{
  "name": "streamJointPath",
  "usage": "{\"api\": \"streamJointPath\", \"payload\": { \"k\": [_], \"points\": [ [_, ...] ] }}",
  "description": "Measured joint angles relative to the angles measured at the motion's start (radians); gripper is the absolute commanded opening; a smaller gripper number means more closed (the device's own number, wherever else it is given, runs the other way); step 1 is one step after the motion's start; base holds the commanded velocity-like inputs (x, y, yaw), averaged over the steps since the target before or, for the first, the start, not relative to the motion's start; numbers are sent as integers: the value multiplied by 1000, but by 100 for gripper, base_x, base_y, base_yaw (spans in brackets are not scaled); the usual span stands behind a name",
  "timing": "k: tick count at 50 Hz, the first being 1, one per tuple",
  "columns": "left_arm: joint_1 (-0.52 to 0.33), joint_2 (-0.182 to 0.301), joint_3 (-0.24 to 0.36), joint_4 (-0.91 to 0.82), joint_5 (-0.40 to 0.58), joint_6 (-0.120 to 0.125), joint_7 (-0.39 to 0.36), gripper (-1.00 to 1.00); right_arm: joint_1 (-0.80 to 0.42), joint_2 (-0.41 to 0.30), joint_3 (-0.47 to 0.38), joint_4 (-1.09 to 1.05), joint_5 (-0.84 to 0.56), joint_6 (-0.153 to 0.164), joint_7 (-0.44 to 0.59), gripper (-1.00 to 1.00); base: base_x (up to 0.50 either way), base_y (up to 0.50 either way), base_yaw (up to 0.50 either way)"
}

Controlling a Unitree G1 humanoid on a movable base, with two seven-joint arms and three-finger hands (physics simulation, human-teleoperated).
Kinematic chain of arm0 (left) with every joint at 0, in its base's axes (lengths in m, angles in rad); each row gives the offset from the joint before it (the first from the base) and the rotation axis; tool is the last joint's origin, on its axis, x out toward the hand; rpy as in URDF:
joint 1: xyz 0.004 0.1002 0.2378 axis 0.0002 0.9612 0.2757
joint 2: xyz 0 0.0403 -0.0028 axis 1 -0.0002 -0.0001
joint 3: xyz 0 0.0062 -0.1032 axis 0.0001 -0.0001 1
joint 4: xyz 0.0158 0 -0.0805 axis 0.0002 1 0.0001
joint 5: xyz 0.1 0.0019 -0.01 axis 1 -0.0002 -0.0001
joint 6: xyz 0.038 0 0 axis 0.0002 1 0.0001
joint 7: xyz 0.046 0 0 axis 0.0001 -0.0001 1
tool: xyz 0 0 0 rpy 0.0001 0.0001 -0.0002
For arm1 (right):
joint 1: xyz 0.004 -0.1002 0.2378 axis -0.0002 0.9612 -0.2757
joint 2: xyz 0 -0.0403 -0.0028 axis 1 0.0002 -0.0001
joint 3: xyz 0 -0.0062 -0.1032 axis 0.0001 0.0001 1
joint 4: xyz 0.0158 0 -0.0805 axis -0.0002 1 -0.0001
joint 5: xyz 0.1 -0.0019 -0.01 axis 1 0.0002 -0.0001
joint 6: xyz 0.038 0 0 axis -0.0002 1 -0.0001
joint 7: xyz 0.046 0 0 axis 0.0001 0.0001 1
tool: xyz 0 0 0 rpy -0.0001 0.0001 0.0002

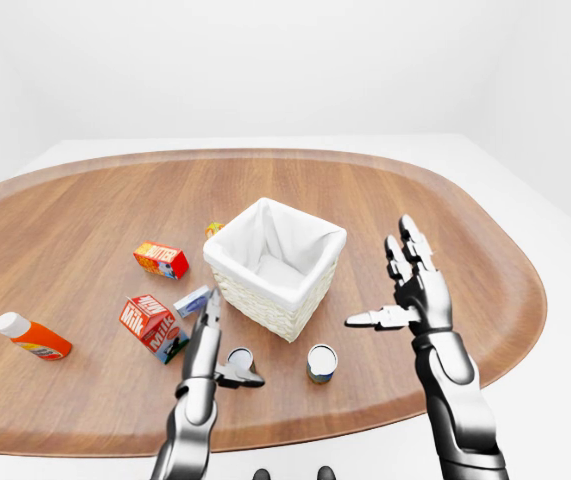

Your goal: Pick up the tomato sauce, and put it in the basket.

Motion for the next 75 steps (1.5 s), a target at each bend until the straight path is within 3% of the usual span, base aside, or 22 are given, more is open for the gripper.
{"api": "streamJointPath", "payload": {
  "k": [28,58,75],
  "points": [
    [-32,-2,-12,107,-5,-19,28,100,5,1,3,2,-3,0,2,100,0,0,0],
    [-64,-1,-11,215,-15,-67,55,100,-4,0,0,16,-5,0,-2,100,0,0,0],
    [-58,-1,-11,228,-16,-77,60,100,-11,-2,-2,20,-3,0,-5,100,0,0,0]
  ]
}}
